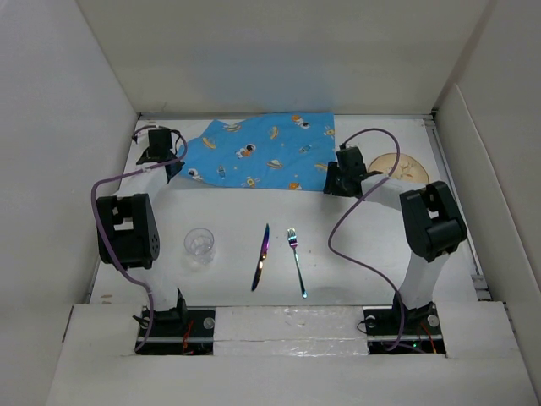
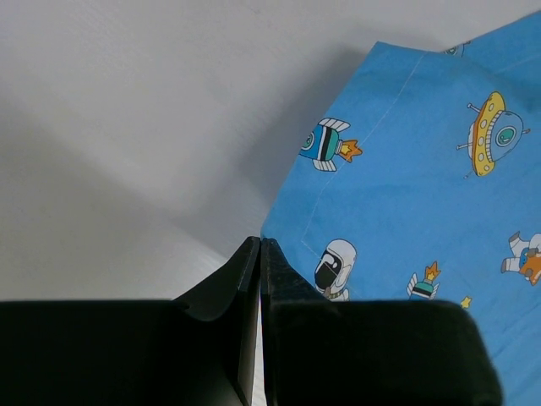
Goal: Set the dinner table for one person
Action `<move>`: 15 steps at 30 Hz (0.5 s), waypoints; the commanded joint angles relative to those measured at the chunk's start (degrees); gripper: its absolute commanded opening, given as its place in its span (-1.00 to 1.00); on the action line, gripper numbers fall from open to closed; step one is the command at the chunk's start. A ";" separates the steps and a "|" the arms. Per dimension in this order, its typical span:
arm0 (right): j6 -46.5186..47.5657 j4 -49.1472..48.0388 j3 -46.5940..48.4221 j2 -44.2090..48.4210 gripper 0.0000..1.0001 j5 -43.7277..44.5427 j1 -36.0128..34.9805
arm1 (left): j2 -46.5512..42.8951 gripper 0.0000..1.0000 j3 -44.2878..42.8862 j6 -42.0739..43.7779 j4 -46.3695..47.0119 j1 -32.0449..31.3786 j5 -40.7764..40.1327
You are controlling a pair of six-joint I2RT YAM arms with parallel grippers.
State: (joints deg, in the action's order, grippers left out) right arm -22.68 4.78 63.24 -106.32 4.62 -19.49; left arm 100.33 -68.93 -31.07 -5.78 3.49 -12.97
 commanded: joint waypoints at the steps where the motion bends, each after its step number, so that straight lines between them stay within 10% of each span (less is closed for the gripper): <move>1: -2.63 -0.74 0.38 -1.87 -0.02 3.46 -0.64 | -4.18 -1.00 0.20 0.75 1.39 0.38 -0.12; 15: -3.96 3.05 5.31 -4.77 -0.28 6.72 -1.70 | -3.30 -1.00 -2.09 2.24 1.30 0.38 -6.10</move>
State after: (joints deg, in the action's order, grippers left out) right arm -26.26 5.10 67.42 -109.84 9.80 -20.36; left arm 98.08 -69.04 -29.41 -5.48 3.49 -18.24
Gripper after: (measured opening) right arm 0.370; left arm 0.006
